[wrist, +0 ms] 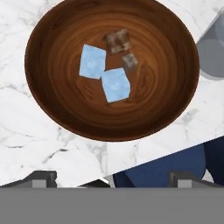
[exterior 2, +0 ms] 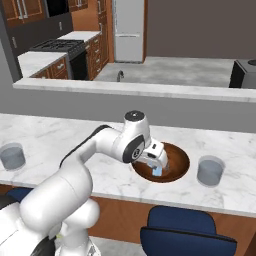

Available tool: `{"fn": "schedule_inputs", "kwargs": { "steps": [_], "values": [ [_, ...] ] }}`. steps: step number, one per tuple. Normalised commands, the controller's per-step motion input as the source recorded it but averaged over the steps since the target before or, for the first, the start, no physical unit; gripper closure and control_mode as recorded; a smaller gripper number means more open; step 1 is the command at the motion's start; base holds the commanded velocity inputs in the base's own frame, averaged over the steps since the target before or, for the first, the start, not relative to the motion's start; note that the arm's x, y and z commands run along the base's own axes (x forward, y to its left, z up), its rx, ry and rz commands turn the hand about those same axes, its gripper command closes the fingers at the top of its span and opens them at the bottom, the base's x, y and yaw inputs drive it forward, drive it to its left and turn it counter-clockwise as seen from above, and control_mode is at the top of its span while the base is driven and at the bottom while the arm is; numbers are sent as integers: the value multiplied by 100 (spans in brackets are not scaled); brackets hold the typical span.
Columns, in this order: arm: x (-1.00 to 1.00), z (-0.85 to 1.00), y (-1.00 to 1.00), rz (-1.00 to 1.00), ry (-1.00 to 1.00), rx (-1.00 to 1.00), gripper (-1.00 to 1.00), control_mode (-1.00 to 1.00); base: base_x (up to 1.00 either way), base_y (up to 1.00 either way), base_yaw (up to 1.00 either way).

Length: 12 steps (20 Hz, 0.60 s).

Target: There are four ice cubes in the ice bowl. Place two ice cubes in each glass of water.

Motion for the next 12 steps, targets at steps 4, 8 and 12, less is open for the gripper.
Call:
{"fn": "schedule_inputs", "kwargs": {
  "steps": [4, 8, 12],
  "values": [
    [2, -25, -5, 0, 0, 0, -100, -100, 0, 0, 0],
    [16, -24, -9, 0, 0, 0, -100, -100, 0, 0, 0],
    [35, -14, -8, 0, 0, 0, -100, -100, 0, 0, 0]
  ]
}}
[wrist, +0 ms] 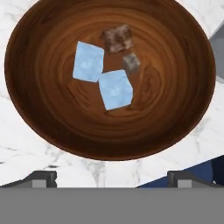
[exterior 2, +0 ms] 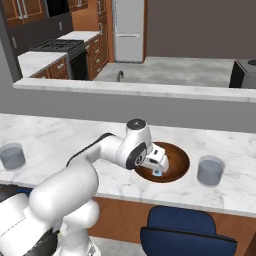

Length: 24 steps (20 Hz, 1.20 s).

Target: There are four ice cubes in the ice bowl. Place two ice cubes in each glass of water.

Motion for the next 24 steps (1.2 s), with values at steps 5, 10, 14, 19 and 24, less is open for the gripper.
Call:
{"fn": "schedule_inputs", "kwargs": {
  "steps": [5, 10, 14, 19, 24],
  "values": [
    [46, -5, -6, 0, 0, 0, -100, -100, 0, 0, 0],
    [22, -22, -16, 0, 4, 0, -100, -100, 0, 0, 0],
    [0, -37, -25, 0, 6, 0, -100, -100, 0, 0, 0],
    [9, -32, -15, 0, 4, 0, -100, -100, 0, 0, 0],
    [34, -19, 0, 0, 2, 0, -100, -100, 0, 0, 0]
  ]
}}
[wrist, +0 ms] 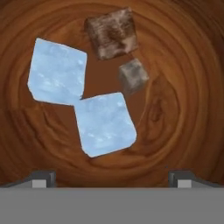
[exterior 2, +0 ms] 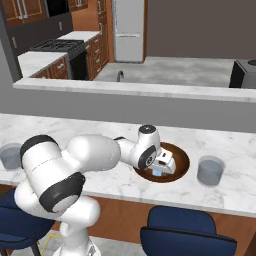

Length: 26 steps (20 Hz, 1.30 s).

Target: There are four ice cubes in the ice bowl. Place two ice cubes in each glass of water.

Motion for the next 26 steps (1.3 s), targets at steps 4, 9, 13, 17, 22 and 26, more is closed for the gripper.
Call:
{"fn": "schedule_inputs", "kwargs": {
  "steps": [4, 9, 13, 17, 22, 26],
  "values": [
    [38, -15, 0, 0, 4, 0, -100, -100, 0, 0, 0],
    [24, -31, -13, 0, 3, 0, -100, -100, 0, 0, 0],
    [16, -34, -20, 0, 3, 0, -100, -100, 0, 0, 0],
    [10, -27, -20, 0, 2, 0, -100, -100, 0, 0, 0],
    [1, -23, -9, 0, 2, 1, 100, -100, 0, 0, 0],
    [0, -16, 0, 0, 9, 14, 100, -100, 0, 0, 0]
  ]
}}
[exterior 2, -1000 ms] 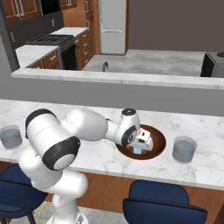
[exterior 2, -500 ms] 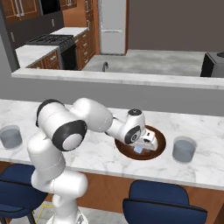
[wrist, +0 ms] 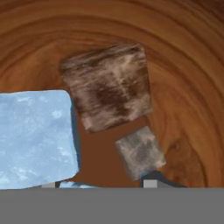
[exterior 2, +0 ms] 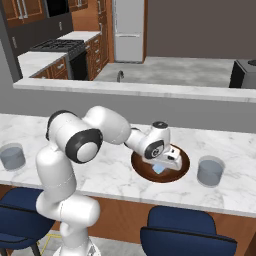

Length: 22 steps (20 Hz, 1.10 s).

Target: There are four ice cubes in the ice bowl. Place two ice cubes in each glass of water.

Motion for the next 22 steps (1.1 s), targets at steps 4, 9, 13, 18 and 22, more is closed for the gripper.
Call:
{"fn": "schedule_inputs", "kwargs": {
  "steps": [4, 9, 13, 18, 22],
  "values": [
    [0, -4, 0, -1, 7, 17, 100, -100, 0, 0, 0],
    [-16, 18, 0, -3, 2, 18, 100, -100, 0, 0, 0],
    [-58, 88, 40, -1, -8, 5, 100, -100, 0, 0, 0],
    [-53, 100, 86, 0, -16, 0, 100, -100, 0, 0, 0],
    [-33, 89, 100, 0, -14, -10, 100, -100, 0, 0, 0]
  ]
}}
